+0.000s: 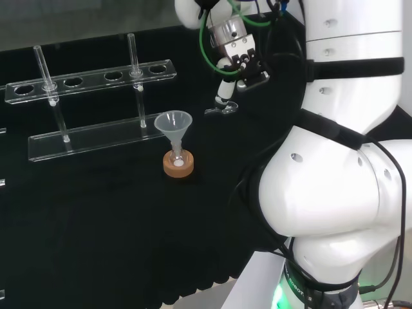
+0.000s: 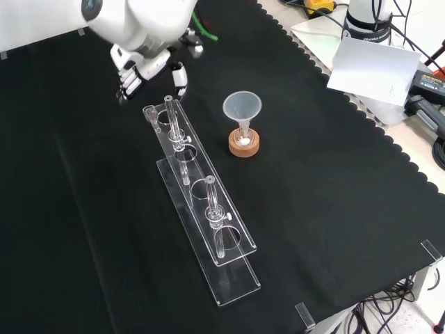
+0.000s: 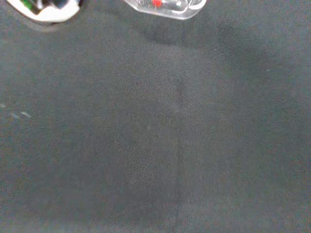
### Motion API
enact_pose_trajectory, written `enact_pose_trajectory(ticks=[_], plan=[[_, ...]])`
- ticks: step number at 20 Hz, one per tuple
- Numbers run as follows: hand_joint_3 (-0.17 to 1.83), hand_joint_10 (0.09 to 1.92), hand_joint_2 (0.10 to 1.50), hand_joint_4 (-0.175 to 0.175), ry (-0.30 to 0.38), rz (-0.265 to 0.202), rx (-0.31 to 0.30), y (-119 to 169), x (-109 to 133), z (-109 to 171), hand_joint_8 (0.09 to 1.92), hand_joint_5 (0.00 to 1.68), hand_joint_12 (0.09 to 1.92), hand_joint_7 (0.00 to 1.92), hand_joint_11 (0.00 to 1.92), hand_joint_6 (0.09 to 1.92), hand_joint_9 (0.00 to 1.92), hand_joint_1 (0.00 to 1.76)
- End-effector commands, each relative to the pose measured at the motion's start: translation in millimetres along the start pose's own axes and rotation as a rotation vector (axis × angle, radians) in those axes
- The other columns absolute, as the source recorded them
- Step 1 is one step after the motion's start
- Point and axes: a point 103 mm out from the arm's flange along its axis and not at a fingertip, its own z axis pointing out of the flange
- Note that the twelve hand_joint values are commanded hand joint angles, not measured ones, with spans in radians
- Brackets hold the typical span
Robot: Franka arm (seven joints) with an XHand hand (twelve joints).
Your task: Put the weighing funnel back on the table.
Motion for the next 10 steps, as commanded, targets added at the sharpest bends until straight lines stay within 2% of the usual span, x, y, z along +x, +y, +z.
enact_pose_trajectory(ticks=[1, 10], plan=[[0.54, 0.72, 0.61, -0.015, 0.069, 0.014, -0.106, -67.8, -2.4, -21.0, 0.42, 0.14, 1.42, 0.01, 0.08, 0.09, 0.12, 0.77], [0.54, 0.73, 0.61, -0.019, 0.072, 0.024, -0.162, -122.0, 11.1, -34.8, 0.51, 0.16, 1.41, 0.00, 0.09, 0.09, 0.15, 0.77]])
